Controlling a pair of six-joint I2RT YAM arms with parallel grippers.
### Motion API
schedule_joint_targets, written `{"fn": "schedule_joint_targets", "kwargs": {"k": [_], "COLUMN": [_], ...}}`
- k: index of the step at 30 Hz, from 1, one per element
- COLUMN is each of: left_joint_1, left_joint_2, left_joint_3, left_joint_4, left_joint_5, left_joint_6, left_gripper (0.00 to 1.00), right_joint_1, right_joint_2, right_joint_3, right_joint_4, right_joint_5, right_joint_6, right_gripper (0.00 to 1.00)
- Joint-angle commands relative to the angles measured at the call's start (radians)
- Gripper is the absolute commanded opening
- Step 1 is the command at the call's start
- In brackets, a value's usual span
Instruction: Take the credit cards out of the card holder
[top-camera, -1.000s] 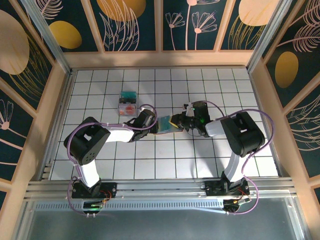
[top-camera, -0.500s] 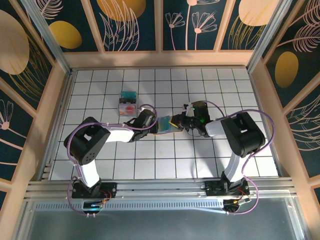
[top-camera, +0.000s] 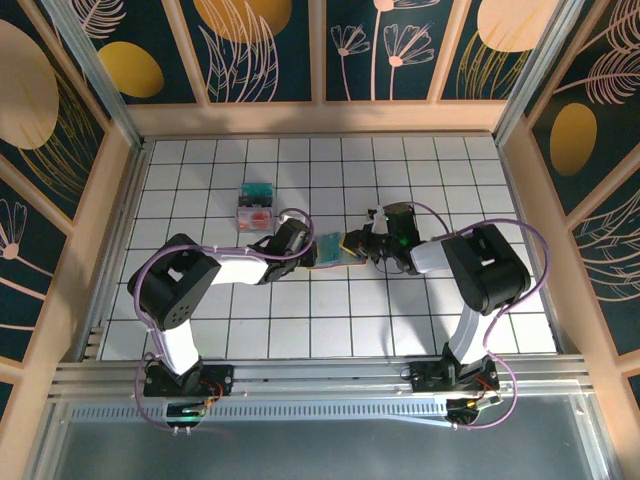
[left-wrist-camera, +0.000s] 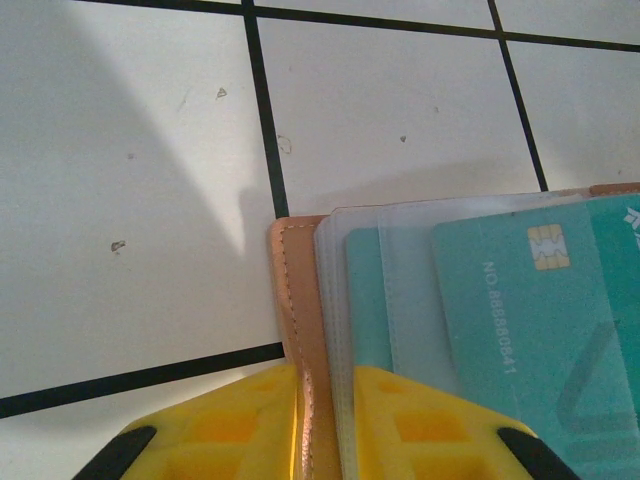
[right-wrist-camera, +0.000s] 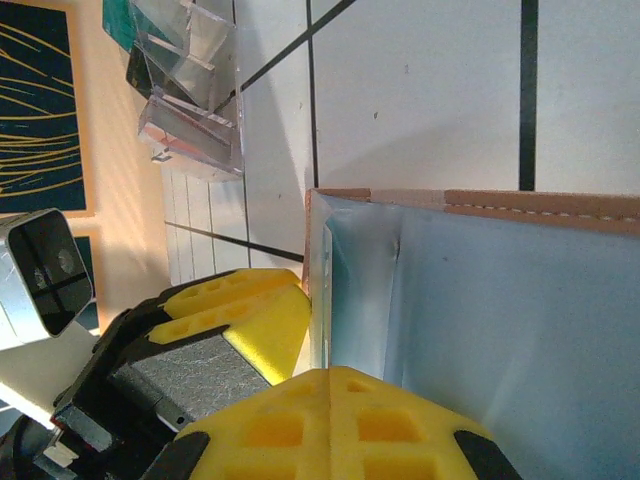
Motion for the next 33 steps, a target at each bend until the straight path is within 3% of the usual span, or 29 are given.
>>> {"fn": "schedule_joint_targets", "kwargs": {"k": [1,4,15,27,33], "left_joint_1": [-0.005,-0.006,-0.007,-0.006,-0.007], "left_joint_2": [-0.01,-0.049,-0.125,0.024,0.071], "left_joint_3": [-0.01,0.009,0.049,0.103,0.111], "left_joint_4": [-0.119,-0.137,-0.133,-0.062,-0.066], "left_joint_5": [-0.003,0.001,0.044,0.212,0.222], "left_joint_6": [0.007,0.024,0.038,0.076,0.066], "left_gripper": [0.26,0.33,0.35,0.25,0.18], "right_joint_1": [-0.008,-0.008,-0.009,-0.008,-0.007], "right_joint_2": [-0.031,-0.025,-0.034,-0.023,-0.011], "right_joint_3": [-0.004,-0.004,-0.006,-0.009,-0.01], "right_joint_4": [-0.019,-0.015,-0.023,-0.001,0.031], "right_joint_5": [0.02,0.016,0.017,0.012,-0.003], "right_joint_6": [-0.026,-0.025,-0.028,-0.006,0.013], "right_gripper": [0.0,0.0,0.0,0.0,0.01]}}
